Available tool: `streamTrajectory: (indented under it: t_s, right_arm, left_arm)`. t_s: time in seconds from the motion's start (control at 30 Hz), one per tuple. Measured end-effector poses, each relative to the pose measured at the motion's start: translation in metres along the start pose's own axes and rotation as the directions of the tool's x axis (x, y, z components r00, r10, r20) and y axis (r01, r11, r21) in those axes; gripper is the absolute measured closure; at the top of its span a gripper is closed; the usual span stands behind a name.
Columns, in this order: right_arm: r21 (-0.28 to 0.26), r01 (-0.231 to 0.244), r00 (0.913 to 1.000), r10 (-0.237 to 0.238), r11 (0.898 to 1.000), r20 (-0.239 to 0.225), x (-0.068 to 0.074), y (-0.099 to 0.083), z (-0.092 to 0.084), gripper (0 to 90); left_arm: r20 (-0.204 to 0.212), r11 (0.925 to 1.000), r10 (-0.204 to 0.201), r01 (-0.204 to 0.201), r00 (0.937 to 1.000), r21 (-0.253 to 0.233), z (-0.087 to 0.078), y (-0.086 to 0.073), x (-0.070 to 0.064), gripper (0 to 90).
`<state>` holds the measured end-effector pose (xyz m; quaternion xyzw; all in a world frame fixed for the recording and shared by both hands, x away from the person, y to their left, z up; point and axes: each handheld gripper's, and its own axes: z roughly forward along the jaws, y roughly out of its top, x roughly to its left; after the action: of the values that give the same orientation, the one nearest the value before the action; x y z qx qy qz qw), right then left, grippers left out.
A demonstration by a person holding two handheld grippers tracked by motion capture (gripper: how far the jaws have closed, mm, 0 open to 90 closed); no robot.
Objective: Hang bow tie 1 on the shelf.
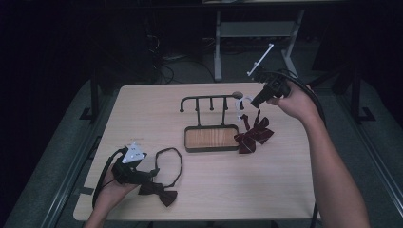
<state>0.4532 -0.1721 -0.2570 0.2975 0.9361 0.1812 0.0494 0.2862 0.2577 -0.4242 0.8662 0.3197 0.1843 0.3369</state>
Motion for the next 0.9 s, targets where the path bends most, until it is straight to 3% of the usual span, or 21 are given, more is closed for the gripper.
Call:
streamTrajectory:
  t_s: [0.27,0.67,0.9]
  right_arm:
    - [-0.001,-0.006,1.0000,0.006,1.000,-0.002,-0.003,0.000,0.004,83.2]
    - [-0.011,-0.024,0.9990,0.024,1.000,-0.037,-0.010,-0.010,0.014,79.5]
    - [-0.009,-0.018,0.9979,0.018,1.000,-0.062,-0.006,-0.015,0.018,76.6]
  left_arm:
    - [0.005,1.0000,-0.001,0.001,1.0000,-0.001,0.000,0.000,-0.001,25.1]
    - [0.009,1.0000,0.000,0.000,1.0000,0.003,0.002,0.000,-0.002,25.2]
    - [0.009,1.0000,0.002,-0.002,1.0000,0.007,0.001,0.000,-0.002,25.1]
